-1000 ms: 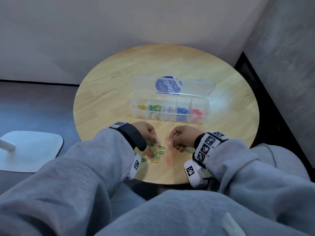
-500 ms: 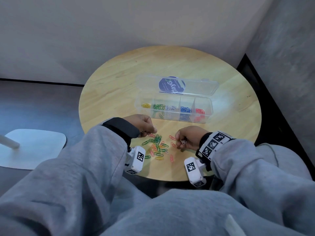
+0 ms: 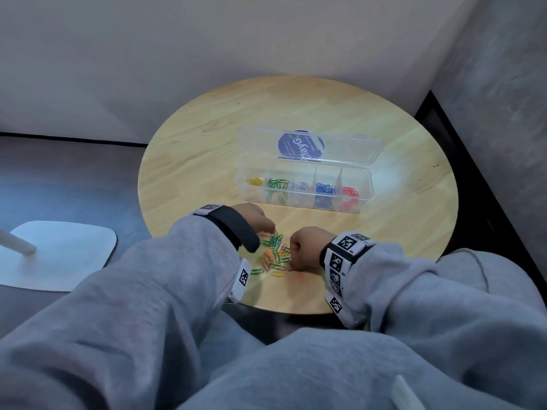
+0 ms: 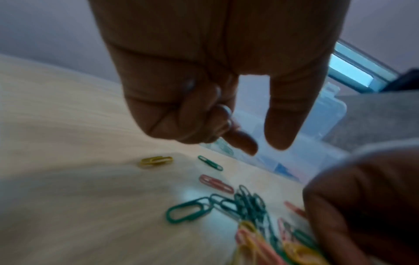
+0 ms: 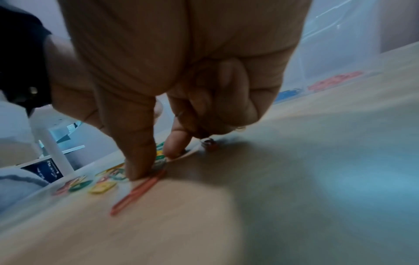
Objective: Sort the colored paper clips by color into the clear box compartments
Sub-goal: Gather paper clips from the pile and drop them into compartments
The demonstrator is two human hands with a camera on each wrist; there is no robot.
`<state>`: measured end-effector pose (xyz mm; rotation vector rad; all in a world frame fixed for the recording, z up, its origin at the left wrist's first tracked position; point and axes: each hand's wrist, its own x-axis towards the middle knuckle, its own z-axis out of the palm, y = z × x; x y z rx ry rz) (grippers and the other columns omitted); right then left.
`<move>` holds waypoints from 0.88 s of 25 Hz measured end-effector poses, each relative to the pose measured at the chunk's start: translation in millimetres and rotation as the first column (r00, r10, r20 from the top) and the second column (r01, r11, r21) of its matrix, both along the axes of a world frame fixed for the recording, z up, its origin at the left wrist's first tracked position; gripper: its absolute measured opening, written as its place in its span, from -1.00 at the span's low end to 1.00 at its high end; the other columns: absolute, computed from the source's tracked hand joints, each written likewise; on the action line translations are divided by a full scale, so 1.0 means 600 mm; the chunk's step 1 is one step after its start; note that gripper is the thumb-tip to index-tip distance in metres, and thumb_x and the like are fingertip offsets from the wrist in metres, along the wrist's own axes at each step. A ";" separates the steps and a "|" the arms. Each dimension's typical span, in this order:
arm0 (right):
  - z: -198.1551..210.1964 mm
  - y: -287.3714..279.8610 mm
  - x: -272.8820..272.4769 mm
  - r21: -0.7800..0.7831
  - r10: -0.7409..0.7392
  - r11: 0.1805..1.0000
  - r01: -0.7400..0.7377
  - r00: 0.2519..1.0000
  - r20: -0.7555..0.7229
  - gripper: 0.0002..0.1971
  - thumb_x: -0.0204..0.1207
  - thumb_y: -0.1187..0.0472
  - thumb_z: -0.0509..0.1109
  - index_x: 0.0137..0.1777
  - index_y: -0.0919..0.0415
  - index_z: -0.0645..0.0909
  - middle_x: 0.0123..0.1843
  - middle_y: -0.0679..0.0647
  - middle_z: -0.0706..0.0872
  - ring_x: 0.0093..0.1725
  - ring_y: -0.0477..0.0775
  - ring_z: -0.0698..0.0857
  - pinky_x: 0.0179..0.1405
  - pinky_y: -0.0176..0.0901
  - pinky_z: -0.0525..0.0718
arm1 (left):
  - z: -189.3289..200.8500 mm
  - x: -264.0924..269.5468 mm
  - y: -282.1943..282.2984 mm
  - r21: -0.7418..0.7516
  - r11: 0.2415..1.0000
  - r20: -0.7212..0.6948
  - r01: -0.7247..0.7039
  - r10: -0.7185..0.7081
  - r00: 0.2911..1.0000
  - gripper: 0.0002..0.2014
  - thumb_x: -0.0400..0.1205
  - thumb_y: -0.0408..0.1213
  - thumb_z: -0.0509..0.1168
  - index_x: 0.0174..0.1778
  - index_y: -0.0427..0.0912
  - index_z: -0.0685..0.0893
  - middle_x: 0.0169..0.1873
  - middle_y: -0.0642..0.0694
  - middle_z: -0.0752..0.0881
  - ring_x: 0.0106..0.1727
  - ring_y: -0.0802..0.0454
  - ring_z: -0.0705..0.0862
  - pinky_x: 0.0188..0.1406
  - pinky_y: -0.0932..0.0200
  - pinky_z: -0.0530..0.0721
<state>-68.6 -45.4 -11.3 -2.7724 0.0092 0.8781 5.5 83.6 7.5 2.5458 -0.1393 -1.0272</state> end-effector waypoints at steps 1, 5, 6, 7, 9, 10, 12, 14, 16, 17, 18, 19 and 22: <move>-0.002 0.001 0.002 0.000 -0.006 1.000 0.006 1.000 0.020 -0.74 0.43 0.13 0.41 -0.42 0.08 0.43 -0.33 0.01 0.56 -0.22 0.08 0.55 -0.28 -0.20 0.49 | -0.007 0.001 -0.003 0.056 0.997 0.017 0.048 -0.049 0.999 -0.78 0.50 -0.12 0.38 -0.32 -0.17 0.56 -0.33 -0.09 0.55 -0.21 -0.08 0.51 -0.20 0.14 0.44; -0.003 -0.006 0.007 0.036 -0.045 0.998 0.044 0.998 0.046 -0.76 0.39 0.30 0.26 -0.48 0.07 0.44 -0.42 -0.03 0.53 -0.25 0.09 0.58 -0.28 -0.21 0.55 | -0.029 -0.011 -0.025 0.154 0.983 0.049 0.103 -0.112 0.993 -0.81 0.29 -0.12 0.51 -0.37 -0.10 0.66 -0.37 -0.07 0.64 -0.33 -0.06 0.56 -0.31 0.15 0.50; -0.003 -0.011 0.007 0.051 -0.053 0.997 0.051 0.998 0.031 -0.76 0.38 0.31 0.27 -0.48 0.07 0.44 -0.41 -0.02 0.54 -0.26 0.08 0.57 -0.28 -0.22 0.54 | -0.032 -0.012 -0.029 0.156 0.981 0.054 0.113 -0.122 0.991 -0.80 0.29 -0.12 0.53 -0.36 -0.11 0.66 -0.37 -0.08 0.64 -0.33 -0.06 0.56 -0.31 0.16 0.50; -0.004 -0.016 0.007 0.065 -0.060 0.996 0.058 0.998 0.021 -0.76 0.38 0.31 0.27 -0.48 0.07 0.45 -0.40 -0.02 0.55 -0.26 0.07 0.57 -0.29 -0.22 0.53 | -0.032 -0.013 -0.034 0.139 0.984 0.053 0.111 -0.119 0.991 -0.80 0.32 -0.15 0.53 -0.34 -0.13 0.66 -0.36 -0.09 0.65 -0.31 -0.07 0.58 -0.29 0.15 0.51; -0.004 -0.024 0.007 0.100 -0.083 0.992 0.082 0.997 0.005 -0.77 0.38 0.31 0.30 -0.47 0.07 0.48 -0.37 -0.02 0.58 -0.26 0.05 0.57 -0.29 -0.23 0.53 | -0.030 -0.014 -0.036 0.093 0.989 0.058 0.114 -0.120 0.991 -0.86 0.38 -0.24 0.51 -0.34 -0.16 0.66 -0.32 -0.11 0.68 -0.26 -0.07 0.61 -0.24 0.15 0.54; -0.004 -0.030 0.008 0.133 -0.108 0.985 0.108 0.994 -0.003 -0.80 0.38 0.31 0.33 -0.44 0.08 0.51 -0.35 -0.01 0.60 -0.26 0.04 0.58 -0.29 -0.24 0.54 | -0.032 -0.011 -0.034 0.080 0.989 0.065 0.122 -0.127 0.990 -0.87 0.41 -0.28 0.48 -0.37 -0.14 0.65 -0.33 -0.10 0.68 -0.25 -0.06 0.60 -0.23 0.16 0.54; -0.005 -0.041 0.007 0.214 -0.181 0.960 0.180 0.983 -0.017 -0.81 0.37 0.27 0.39 -0.43 0.07 0.54 -0.34 0.01 0.62 -0.27 0.02 0.58 -0.27 -0.23 0.56 | -0.032 -0.011 -0.028 0.046 0.990 0.074 0.132 -0.135 0.988 -0.82 0.45 -0.28 0.46 -0.43 -0.09 0.61 -0.43 -0.03 0.63 -0.32 0.02 0.57 -0.27 0.21 0.52; 0.000 -0.054 0.006 0.300 -0.281 0.913 0.277 0.959 -0.033 -0.79 0.38 0.26 0.42 -0.45 0.07 0.53 -0.39 0.00 0.62 -0.35 -0.01 0.58 -0.35 -0.30 0.55 | -0.033 -0.008 -0.019 -0.011 0.990 0.079 0.137 -0.136 0.988 -0.81 0.48 -0.22 0.45 -0.42 -0.07 0.62 -0.49 0.05 0.58 -0.38 0.09 0.52 -0.31 0.26 0.49; 0.006 -0.064 0.004 0.415 -0.394 0.820 0.395 0.914 -0.091 -0.77 0.38 0.34 0.42 -0.43 0.09 0.53 -0.52 -0.03 0.62 -0.55 -0.11 0.58 -0.54 -0.43 0.50 | -0.032 -0.003 -0.010 -0.051 0.988 0.085 0.144 -0.140 0.987 -0.80 0.50 -0.15 0.45 -0.40 -0.05 0.63 -0.46 0.07 0.60 -0.34 0.10 0.54 -0.22 0.25 0.51; 0.009 -0.068 0.003 0.465 -0.437 0.768 0.440 0.891 -0.121 -0.77 0.37 0.41 0.40 -0.42 0.13 0.52 -0.59 -0.03 0.61 -0.66 -0.16 0.55 -0.62 -0.45 0.46 | -0.031 -0.002 -0.007 -0.069 0.986 0.081 0.151 -0.145 0.986 -0.79 0.50 -0.13 0.45 -0.42 -0.03 0.62 -0.44 0.08 0.62 -0.32 0.10 0.54 -0.17 0.24 0.51; 0.010 -0.071 0.001 0.500 -0.469 0.725 0.473 0.871 -0.144 -0.76 0.37 0.46 0.37 -0.41 0.15 0.52 -0.63 -0.02 0.59 -0.72 -0.16 0.51 -0.65 -0.44 0.44 | -0.030 -0.001 -0.004 -0.084 0.984 0.072 0.158 -0.152 0.986 -0.78 0.50 -0.12 0.45 -0.44 0.00 0.62 -0.43 0.08 0.62 -0.32 0.11 0.55 -0.17 0.25 0.52; 0.011 -0.074 0.001 0.524 -0.493 0.692 0.497 0.855 -0.160 -0.77 0.37 0.49 0.34 -0.39 0.16 0.53 -0.63 0.01 0.58 -0.74 -0.14 0.50 -0.66 -0.42 0.44 | -0.027 -0.002 -0.003 -0.094 0.981 0.057 0.170 -0.165 0.985 -0.78 0.50 -0.13 0.46 -0.44 0.01 0.62 -0.44 0.10 0.62 -0.34 0.15 0.54 -0.20 0.26 0.51; 0.005 -0.080 0.001 0.548 -0.515 0.632 0.549 0.825 -0.232 -0.78 0.42 0.50 0.29 -0.29 0.17 0.61 -0.51 0.10 0.60 -0.63 -0.04 0.49 -0.61 -0.30 0.44 | -0.018 -0.007 -0.006 -0.075 0.972 0.043 0.223 -0.220 0.975 -0.83 0.50 -0.17 0.46 -0.39 0.02 0.65 -0.47 0.13 0.59 -0.40 0.23 0.50 -0.38 0.31 0.47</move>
